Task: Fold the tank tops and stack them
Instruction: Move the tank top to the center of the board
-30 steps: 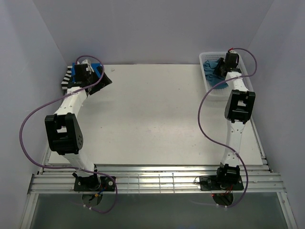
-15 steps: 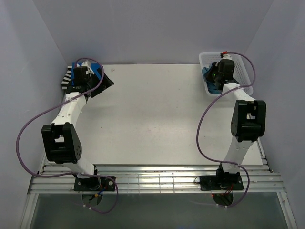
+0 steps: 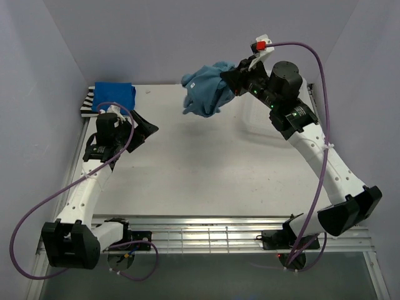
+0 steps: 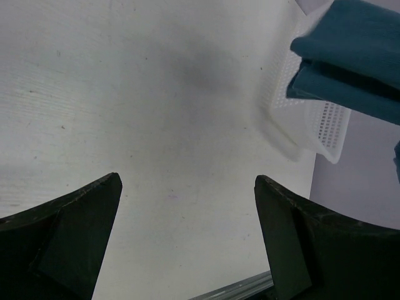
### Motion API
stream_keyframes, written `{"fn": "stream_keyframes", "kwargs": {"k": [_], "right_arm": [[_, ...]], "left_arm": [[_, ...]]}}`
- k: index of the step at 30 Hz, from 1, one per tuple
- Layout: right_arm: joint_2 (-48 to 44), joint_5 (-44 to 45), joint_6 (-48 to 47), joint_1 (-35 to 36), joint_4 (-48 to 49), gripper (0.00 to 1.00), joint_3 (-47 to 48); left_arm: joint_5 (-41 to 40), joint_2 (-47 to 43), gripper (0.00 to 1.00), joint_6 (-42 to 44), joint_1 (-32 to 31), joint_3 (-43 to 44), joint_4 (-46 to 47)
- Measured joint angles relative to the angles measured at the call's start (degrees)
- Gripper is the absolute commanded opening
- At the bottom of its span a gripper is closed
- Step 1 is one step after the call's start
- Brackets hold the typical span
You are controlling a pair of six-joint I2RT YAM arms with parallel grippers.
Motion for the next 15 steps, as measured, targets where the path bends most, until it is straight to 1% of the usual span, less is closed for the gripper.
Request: {"fn": "stream_keyframes", "kwargs": {"k": [1, 2, 3, 4, 6, 8, 9, 10, 11, 13, 15], "right_arm": [[-1.7, -1.3, 0.1, 0.3, -0.6, 0.09, -0.7], [-3.6, -2.3, 0.4, 0.3, -0.8, 0.13, -2.3], [-5.9, -3.1, 0.8, 0.1, -0.3, 0.15, -5.2], [-8.5, -3.5, 1.3, -0.1, -0.1, 0.19, -9.2], [-12.7, -3.7, 3.2, -0.7, -0.8, 0.54, -17.3], [-15.8, -3.4, 5.1, -1.6, -1.6, 0.92, -27.3], [-16.2, -3.3, 5.9, -2.4, -2.8, 1.0, -31.4], [-15.8, -3.2, 6.3, -3.4, -4.2, 0.93, -34.8], [-15.1, -3.2, 6.6, -4.7, -5.7, 0.9, -37.6], [-12.7, -2.7, 7.2, -7.1, -9.5, 0.9, -40.7], [-9.6, -1.7, 7.4, -8.9, -11.6, 0.9, -40.9]], "left_arm": [[-0.6, -2.4, 0.98, -0.4, 0.0, -0.5, -1.5], [-1.3, -3.7, 0.98, -0.5, 0.0, -0.6, -2.4], [-2.0, -5.3, 0.98, -0.7, 0.0, -0.6, -3.3], [-2.6, -6.2, 0.98, -0.8, 0.0, -0.6, -4.0], [-4.1, -7.7, 0.98, -1.0, 0.0, -0.6, -6.0], [-4.7, -7.9, 0.98, -1.2, 0.0, -0.6, -7.6], [-4.7, -7.7, 0.98, -1.4, 0.0, -0.7, -8.1], [-4.8, -7.4, 0.98, -1.5, 0.0, -1.0, -8.4], [-4.7, -6.9, 0.98, -1.6, 0.0, -1.4, -8.9], [-4.7, -5.5, 0.98, -1.6, 0.0, -2.1, -9.4], [-4.6, -4.2, 0.98, -1.6, 0.0, -3.0, -9.8]]}}
